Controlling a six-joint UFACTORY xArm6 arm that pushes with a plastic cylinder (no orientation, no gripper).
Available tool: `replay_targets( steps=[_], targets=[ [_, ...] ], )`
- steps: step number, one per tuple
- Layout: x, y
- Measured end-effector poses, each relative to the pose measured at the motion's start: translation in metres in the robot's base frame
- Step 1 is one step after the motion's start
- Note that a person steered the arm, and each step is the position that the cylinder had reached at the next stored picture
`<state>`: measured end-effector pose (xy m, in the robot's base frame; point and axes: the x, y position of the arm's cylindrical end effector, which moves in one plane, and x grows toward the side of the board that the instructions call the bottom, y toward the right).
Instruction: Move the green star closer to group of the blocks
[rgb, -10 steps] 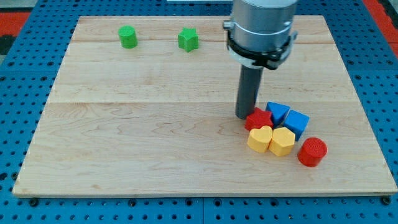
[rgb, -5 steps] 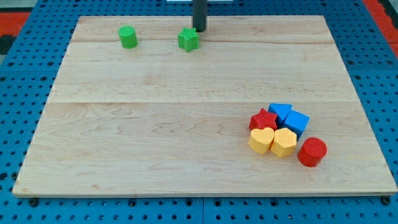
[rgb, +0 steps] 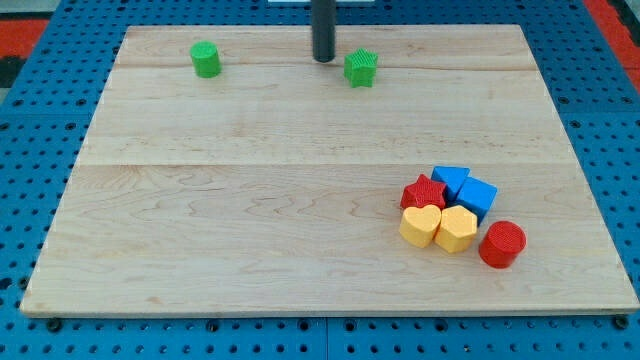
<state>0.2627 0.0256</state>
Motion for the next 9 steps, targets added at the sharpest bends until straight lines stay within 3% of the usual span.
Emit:
replay_targets(
  steps=[2, 3, 5, 6, 8, 9],
  targets=[
    [0.072, 0.079],
    [0.039, 0.058],
    [0.044, 0.119],
    [0.068, 0.133],
    [0.156, 0.119],
    [0.164, 0.064]
  ],
)
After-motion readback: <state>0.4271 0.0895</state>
